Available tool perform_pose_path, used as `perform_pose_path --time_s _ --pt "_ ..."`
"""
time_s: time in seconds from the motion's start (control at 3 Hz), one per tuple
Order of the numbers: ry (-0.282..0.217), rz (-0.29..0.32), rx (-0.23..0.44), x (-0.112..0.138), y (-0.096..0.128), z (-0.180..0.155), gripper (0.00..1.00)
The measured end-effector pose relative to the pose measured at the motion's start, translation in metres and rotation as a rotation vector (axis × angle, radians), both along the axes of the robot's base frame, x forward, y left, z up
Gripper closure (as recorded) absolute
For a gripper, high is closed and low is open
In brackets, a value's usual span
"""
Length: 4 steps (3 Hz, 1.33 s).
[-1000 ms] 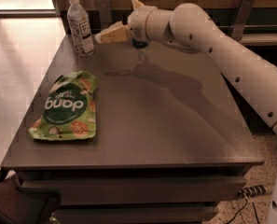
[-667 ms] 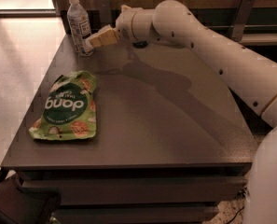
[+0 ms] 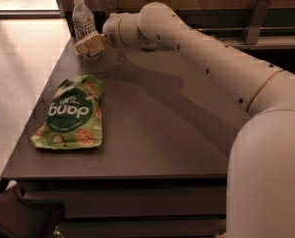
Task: Pick blue plastic bottle
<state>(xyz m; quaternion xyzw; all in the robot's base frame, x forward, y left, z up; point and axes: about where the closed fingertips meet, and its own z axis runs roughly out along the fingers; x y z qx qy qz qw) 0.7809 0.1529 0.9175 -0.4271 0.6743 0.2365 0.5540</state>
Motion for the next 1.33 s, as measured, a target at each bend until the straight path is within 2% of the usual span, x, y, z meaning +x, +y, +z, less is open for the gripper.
perform_pose_path --time_s 0.33,0.67,1.0,1.33 --pt "0.008 0.038 0.019 0.006 0.025 0.002 0.0" --pt "0.007 0.069 0.042 0.015 0.038 0.007 0.0" --pt "-0.005 0.101 0.092 0.03 0.045 0.008 0.15" --pt "-0.016 0.098 0.102 0.035 0.043 0.014 0.38"
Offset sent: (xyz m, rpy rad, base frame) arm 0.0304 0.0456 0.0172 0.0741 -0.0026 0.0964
